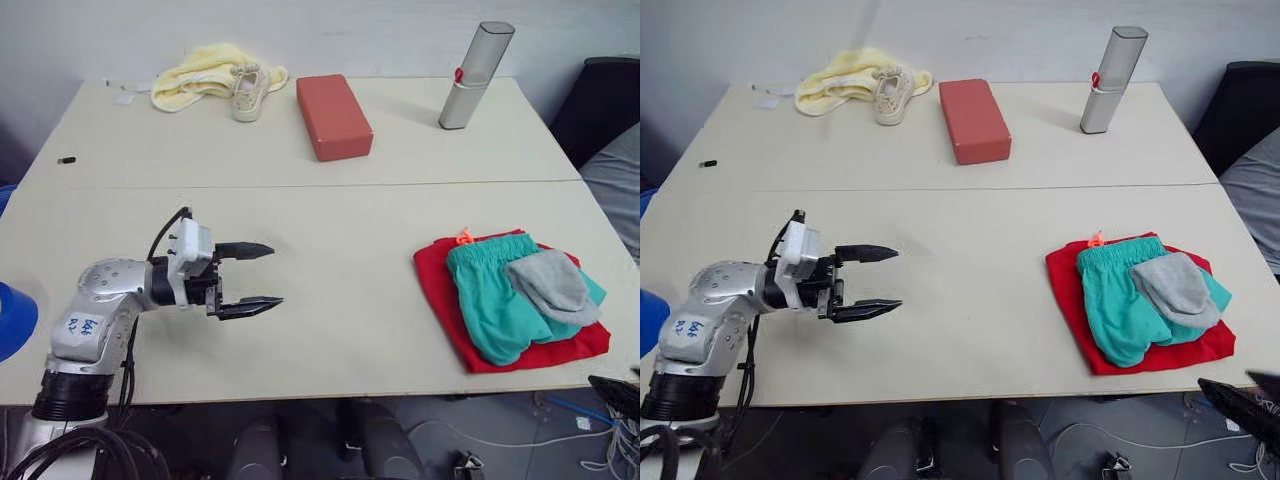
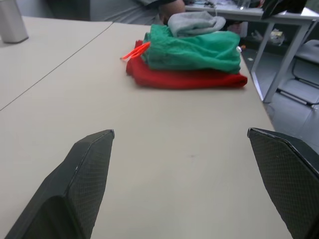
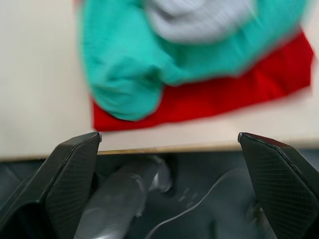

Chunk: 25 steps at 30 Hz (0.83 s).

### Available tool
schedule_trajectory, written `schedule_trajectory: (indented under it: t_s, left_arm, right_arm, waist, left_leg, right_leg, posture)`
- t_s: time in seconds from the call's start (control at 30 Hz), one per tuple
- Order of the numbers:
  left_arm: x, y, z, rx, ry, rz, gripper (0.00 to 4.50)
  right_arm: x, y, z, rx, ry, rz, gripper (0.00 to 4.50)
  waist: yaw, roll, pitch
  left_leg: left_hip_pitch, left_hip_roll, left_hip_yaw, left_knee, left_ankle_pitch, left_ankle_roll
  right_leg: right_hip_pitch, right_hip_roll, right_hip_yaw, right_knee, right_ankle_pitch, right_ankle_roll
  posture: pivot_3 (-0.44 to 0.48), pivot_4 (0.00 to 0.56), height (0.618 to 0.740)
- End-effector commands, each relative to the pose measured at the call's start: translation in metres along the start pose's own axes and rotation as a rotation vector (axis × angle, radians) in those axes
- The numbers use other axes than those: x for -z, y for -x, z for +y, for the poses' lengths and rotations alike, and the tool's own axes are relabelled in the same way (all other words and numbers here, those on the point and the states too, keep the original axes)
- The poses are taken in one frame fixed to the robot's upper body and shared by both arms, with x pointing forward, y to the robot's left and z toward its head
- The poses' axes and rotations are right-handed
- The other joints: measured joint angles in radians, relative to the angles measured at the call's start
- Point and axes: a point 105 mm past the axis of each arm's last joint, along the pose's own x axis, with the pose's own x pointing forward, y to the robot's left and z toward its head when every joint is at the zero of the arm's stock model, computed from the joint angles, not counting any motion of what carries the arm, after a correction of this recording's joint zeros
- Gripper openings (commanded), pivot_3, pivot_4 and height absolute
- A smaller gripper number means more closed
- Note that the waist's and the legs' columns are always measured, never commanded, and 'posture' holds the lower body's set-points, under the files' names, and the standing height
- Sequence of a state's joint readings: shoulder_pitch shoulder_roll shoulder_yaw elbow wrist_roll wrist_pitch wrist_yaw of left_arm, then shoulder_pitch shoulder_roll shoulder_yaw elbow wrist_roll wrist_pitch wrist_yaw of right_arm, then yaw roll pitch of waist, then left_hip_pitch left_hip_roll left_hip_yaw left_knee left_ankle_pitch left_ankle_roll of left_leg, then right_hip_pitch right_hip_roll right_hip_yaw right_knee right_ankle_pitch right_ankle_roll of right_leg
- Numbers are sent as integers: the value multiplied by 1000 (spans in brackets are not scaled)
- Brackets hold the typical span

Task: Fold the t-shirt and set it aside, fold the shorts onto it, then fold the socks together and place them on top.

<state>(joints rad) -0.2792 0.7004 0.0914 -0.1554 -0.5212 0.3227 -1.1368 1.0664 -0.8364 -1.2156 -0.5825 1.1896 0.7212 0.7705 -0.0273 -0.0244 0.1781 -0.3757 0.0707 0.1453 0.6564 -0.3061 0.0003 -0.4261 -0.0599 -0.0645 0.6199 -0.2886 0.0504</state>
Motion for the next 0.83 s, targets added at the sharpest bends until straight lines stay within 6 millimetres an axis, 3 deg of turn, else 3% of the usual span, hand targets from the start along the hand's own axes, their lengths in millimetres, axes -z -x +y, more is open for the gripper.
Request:
schedule_trajectory:
  t_s: [0.03,0.17,0.27,0.4,0.5,0.67,0.83]
  left_arm:
    - [5,27,10,-154,-144,94,4500]
    - [20,48,10,-235,-109,154,4500]
    - [30,65,5,-293,-108,205,4500]
    - [42,84,-6,-355,-92,261,4500]
    - [43,90,-9,-394,-87,266,4500]
    - [44,94,-15,-446,-100,261,4500]
    - [44,95,-14,-475,-107,244,4500]
  right_arm:
    - [-26,-14,14,-230,346,-100,4485]
    - [-49,-49,32,-419,490,-251,4485]
    - [-55,-83,49,-549,639,-319,4485]
    - [-59,-132,74,-701,733,-415,4485]
    - [-57,-157,91,-765,750,-457,4485]
    - [-51,-185,111,-799,728,-521,4485]
    - [-54,-199,110,-715,698,-600,4485]
  waist:
    - [-3,-3,1]
    - [0,-6,2]
    - [4,-5,3]
    - [1,-4,4]
    - [2,-2,5]
    - [2,-2,5]
    - [0,-2,5]
  left_leg:
    - [0,-1,2,-1,-1,1]
    - [4,-4,3,-6,-1,1]
    - [5,-5,3,-7,-1,1]
    - [5,-4,3,-6,-1,-1]
    - [5,-5,5,-5,-1,-1]
    - [5,-5,4,-4,-1,-1]
    - [5,-6,5,-2,-1,0]
  right_leg:
    - [0,-1,1,-1,1,-2]
    - [-1,-2,5,-1,2,-3]
    - [-2,-3,5,3,2,-3]
    - [-3,-3,4,4,2,-4]
    - [-3,-4,4,6,1,-4]
    - [-3,-7,2,9,2,-5]
    - [-2,-11,1,10,2,-5]
  posture:
    - [0,150,740]
    - [0,150,740]
    - [0,150,740]
    - [0,150,740]
    - [0,150,740]
    - [0,150,740]
    - [0,150,740]
